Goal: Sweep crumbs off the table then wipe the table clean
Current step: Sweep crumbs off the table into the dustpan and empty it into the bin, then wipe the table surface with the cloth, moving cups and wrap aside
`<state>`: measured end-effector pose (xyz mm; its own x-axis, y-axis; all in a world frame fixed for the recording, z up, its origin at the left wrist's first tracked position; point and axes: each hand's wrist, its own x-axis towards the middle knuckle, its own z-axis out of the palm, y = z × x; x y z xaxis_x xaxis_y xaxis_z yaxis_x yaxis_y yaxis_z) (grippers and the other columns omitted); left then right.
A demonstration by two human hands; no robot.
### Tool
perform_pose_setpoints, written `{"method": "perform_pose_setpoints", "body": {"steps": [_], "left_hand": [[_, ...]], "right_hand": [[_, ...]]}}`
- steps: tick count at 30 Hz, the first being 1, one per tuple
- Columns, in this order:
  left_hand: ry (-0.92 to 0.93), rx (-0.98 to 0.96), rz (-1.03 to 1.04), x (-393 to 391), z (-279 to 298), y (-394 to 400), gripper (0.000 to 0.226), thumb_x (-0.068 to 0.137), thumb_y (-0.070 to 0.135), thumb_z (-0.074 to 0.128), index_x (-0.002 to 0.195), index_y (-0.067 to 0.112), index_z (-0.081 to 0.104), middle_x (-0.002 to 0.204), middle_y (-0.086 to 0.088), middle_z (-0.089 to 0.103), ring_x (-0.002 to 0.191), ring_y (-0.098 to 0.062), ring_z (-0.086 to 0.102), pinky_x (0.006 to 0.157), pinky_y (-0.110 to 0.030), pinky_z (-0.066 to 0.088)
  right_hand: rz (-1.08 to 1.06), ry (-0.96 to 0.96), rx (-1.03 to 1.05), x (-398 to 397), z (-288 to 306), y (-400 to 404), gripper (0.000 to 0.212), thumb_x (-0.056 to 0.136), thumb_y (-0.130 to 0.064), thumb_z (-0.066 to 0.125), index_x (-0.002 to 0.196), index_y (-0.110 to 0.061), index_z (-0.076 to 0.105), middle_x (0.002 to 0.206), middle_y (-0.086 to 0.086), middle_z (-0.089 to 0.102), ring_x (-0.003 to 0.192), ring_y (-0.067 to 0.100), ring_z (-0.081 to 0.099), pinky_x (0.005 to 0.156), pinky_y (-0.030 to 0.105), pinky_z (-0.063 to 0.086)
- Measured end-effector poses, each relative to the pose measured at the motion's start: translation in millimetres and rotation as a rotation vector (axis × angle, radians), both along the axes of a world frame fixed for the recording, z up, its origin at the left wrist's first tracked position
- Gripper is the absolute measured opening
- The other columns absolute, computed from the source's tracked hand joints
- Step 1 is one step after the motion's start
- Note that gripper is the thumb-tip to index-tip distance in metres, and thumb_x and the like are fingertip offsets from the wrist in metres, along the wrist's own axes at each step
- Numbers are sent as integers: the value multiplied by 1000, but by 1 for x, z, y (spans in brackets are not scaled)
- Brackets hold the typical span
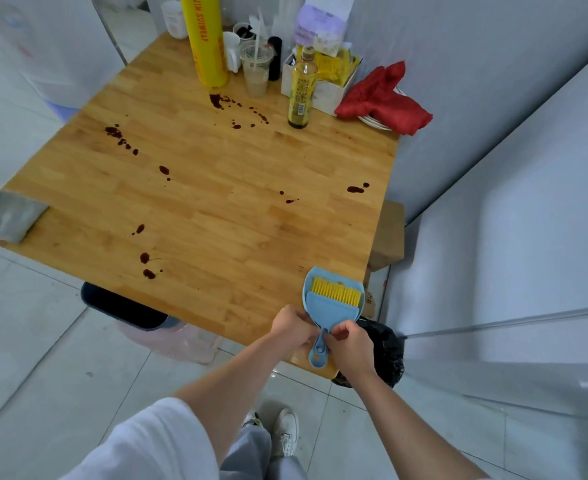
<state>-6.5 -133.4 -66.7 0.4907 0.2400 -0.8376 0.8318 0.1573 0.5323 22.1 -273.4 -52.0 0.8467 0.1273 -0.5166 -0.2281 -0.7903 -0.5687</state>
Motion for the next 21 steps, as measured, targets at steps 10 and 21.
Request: {"method": "perform_pose_setpoints", "body": {"steps": [10,21], "left_hand": [[-4,23,53,-22,52,51,43,82,14,78,118,17,54,95,-7,68,77,-16,65,69,-33,63],[-233,325,151,-67,183,233,18,92,32,68,108,22,66,89,-3,71,77,-17,65,84,-36,61]], "right_hand": [[239,-45,-146,24,48,1,30,90,-45,64,73,-20,61,71,-6,65,68,13,62,61,32,50],[553,-92,222,11,186,206,31,97,-47,57,86,-19,64,73,-2,69,72,28,73,71,47,61]]}}
